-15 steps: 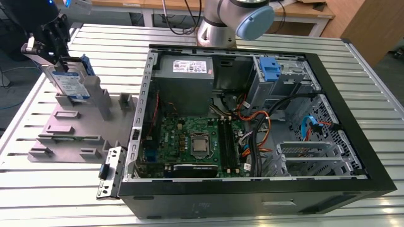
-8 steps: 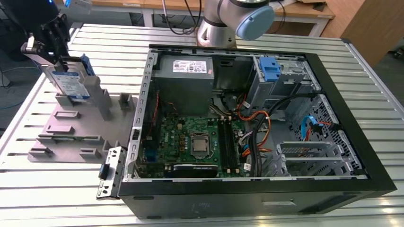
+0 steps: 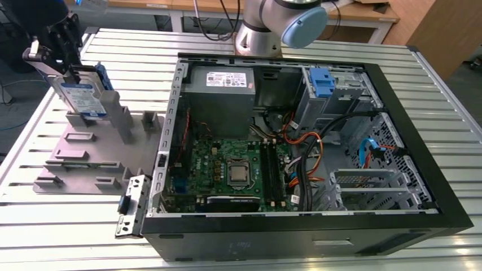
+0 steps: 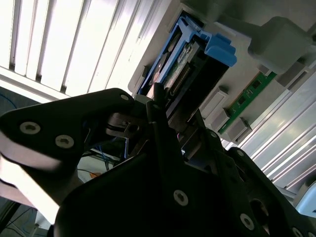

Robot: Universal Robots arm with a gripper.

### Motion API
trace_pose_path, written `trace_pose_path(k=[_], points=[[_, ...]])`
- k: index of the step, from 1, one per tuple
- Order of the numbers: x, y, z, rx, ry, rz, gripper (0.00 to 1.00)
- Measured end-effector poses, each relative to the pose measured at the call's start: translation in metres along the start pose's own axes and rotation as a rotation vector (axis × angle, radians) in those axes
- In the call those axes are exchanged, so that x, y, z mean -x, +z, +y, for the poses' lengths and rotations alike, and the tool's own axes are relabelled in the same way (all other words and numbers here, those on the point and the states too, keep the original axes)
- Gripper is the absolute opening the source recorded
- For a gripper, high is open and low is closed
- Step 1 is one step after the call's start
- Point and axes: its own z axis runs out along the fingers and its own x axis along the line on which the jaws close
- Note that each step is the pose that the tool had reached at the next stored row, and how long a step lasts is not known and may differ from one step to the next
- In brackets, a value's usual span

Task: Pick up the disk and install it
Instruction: 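Pick up the disk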

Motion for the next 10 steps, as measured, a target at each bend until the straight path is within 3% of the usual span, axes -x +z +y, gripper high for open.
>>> trace_pose_path(k=[10], points=[[0.0, -0.0008, 0.0, 0.0002, 0.0, 0.0007, 0.35]])
